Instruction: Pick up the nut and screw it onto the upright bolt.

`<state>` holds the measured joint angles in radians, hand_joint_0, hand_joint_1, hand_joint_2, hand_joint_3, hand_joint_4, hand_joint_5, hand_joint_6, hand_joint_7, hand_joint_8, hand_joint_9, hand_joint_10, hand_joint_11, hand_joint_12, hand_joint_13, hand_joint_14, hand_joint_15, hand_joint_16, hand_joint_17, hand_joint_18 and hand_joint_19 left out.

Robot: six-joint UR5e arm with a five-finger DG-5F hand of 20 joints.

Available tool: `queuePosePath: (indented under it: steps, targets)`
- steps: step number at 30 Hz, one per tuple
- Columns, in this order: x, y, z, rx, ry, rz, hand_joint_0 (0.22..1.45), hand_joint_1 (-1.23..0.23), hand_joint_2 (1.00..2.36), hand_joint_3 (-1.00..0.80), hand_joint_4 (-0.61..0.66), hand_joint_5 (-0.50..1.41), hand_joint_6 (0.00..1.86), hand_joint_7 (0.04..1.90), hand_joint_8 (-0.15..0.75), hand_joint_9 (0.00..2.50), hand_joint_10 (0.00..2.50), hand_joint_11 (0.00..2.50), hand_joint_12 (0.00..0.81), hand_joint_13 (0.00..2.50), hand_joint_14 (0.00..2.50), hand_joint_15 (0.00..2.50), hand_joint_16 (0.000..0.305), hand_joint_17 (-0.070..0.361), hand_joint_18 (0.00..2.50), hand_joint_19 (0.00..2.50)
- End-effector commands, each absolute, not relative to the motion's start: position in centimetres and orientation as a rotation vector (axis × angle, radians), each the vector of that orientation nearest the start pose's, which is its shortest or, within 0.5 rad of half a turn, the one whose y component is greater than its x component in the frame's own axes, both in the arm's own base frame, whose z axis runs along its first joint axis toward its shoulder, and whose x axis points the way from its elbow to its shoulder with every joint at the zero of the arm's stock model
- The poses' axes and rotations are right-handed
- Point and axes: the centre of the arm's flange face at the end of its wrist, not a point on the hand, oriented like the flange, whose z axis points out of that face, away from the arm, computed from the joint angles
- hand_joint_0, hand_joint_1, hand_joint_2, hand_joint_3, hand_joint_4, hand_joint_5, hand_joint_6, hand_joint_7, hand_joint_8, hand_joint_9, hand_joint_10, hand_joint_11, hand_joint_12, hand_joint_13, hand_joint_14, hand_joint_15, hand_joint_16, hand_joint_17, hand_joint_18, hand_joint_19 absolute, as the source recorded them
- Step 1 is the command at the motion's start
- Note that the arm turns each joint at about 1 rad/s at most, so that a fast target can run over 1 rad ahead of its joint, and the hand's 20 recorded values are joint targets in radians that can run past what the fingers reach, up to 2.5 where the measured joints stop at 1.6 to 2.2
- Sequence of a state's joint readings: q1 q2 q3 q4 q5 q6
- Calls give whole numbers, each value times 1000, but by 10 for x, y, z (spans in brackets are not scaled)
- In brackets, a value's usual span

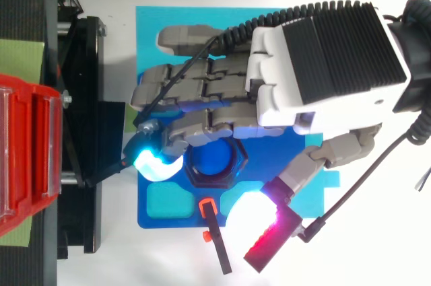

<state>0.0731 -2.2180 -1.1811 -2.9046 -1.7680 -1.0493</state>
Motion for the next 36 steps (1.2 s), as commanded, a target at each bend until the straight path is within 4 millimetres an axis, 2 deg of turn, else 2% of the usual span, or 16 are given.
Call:
queuePosePath:
  steps: [1, 8, 17, 23, 36]
  targets:
    - [737, -58, 299, 207, 1618, 618, 416, -84, 1000, -500, 131, -201, 501, 638, 166, 105, 0, 0, 295, 0, 0, 0, 39, 87, 0, 0]
    - [737, -59, 299, 208, 1621, 618, 425, -103, 1000, -500, 169, -176, 502, 745, 198, 171, 0, 0, 278, 56, 0, 0, 34, 77, 0, 0]
    - [735, -70, 299, 212, 1620, 610, 433, -124, 1000, -500, 186, -162, 502, 812, 212, 211, 0, 0, 259, 97, 0, 0, 30, 68, 0, 0]
    - [733, -89, 299, 209, 1614, 589, 437, -132, 1000, -500, 196, -158, 502, 831, 217, 233, 0, 0, 258, 122, 0, 0, 29, 66, 0, 0]
    - [728, -114, 298, 212, 1625, 564, 445, -156, 1000, -500, 236, -139, 503, 904, 222, 279, 0, 0, 247, 164, 0, 0, 27, 60, 0, 0]
